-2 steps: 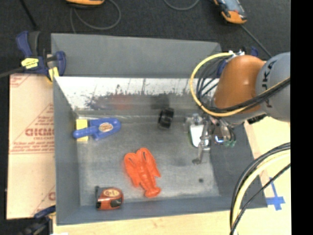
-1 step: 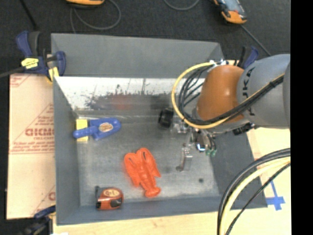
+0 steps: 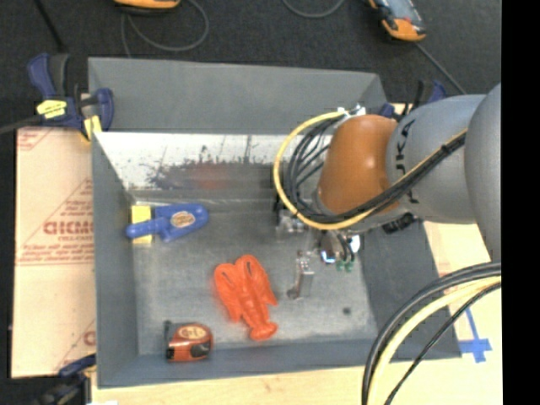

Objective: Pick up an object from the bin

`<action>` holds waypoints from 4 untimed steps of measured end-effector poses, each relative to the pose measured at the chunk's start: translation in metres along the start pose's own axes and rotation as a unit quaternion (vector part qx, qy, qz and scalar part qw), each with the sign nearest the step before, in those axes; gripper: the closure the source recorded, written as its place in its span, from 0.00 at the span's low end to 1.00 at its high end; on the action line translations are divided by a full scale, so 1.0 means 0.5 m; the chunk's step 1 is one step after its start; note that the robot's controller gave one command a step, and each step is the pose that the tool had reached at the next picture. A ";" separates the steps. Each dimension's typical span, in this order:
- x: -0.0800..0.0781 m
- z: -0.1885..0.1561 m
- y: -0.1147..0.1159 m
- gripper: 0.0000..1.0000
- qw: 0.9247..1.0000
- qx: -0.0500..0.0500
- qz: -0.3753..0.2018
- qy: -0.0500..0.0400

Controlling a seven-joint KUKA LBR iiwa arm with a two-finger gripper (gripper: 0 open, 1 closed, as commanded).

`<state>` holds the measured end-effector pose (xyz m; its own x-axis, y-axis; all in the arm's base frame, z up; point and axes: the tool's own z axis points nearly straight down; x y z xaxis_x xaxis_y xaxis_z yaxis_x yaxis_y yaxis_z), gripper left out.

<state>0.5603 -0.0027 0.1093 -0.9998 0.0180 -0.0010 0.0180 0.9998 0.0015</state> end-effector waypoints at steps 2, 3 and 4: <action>0.034 0.073 0.089 0.00 0.998 0.001 -0.055 -0.001; 0.076 0.051 0.137 1.00 0.993 0.002 -0.119 -0.002; 0.076 0.051 0.135 1.00 0.993 0.003 -0.120 -0.002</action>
Offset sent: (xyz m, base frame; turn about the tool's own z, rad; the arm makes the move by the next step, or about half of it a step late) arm -0.0333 0.0599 -0.0393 -0.1238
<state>0.5235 0.0657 0.0842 -0.9753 -0.2210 -0.0053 -0.2210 0.9753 -0.0048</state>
